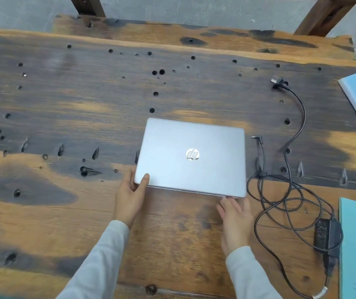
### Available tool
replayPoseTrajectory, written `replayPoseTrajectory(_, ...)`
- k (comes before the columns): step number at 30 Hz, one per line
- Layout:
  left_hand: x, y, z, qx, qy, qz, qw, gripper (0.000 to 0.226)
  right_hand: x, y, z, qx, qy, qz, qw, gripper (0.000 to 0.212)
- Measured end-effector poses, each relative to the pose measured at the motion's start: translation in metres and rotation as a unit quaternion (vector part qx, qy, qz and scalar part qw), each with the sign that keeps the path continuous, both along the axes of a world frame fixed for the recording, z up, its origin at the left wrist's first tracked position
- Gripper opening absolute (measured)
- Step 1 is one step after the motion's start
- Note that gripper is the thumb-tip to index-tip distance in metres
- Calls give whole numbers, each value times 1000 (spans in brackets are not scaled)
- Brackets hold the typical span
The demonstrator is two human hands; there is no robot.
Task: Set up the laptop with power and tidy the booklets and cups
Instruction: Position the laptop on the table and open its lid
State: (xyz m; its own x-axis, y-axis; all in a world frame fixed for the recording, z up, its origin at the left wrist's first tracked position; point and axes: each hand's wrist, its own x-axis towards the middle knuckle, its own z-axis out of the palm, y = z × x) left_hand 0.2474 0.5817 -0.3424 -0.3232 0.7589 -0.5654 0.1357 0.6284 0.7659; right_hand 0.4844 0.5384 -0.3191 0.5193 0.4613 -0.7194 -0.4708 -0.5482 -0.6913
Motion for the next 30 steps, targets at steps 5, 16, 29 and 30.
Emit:
replayPoseTrajectory(5,26,-55,-10,10,165,-136,977,82,-11,14,14,-40,121,-36,991,16)
replayPoseTrajectory(16,79,-43,-27,150,410,-490,754,51,-14,18,23,-24,179,-32,983,14)
replayPoseTrajectory(29,79,-30,-27,66,453,-558,692,73,-8,26,52,21,172,-73,982,21)
replayPoseTrajectory(30,79,-30,-26,68,453,-558,692,74,-7,29,55,22,167,-68,983,18)
